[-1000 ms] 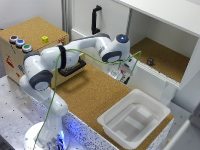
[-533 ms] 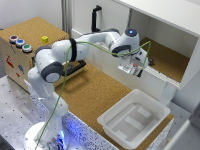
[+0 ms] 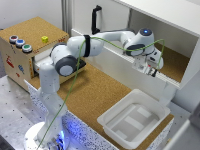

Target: Place the grasped pink block inside the right cabinet

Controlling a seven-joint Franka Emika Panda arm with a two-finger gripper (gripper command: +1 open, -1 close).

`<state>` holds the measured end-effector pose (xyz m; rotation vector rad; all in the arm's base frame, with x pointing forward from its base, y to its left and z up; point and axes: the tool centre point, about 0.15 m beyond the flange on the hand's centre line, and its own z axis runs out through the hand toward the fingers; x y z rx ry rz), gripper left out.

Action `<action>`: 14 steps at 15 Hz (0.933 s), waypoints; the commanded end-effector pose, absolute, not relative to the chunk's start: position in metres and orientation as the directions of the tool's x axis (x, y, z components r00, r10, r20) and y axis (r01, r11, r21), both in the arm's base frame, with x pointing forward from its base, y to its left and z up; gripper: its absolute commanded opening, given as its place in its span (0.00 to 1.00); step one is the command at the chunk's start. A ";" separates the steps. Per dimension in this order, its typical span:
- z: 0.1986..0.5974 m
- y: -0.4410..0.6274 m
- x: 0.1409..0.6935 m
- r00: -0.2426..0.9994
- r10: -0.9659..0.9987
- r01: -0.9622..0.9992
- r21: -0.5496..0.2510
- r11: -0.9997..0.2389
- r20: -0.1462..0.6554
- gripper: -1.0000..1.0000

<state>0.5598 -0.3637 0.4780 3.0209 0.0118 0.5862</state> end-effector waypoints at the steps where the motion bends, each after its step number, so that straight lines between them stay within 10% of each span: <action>1: 0.478 -0.400 0.619 0.949 0.040 0.055 -0.041 -0.998 0.312 0.00; 14: 0.474 -0.399 0.693 0.936 0.068 0.101 -0.077 -0.992 0.347 0.00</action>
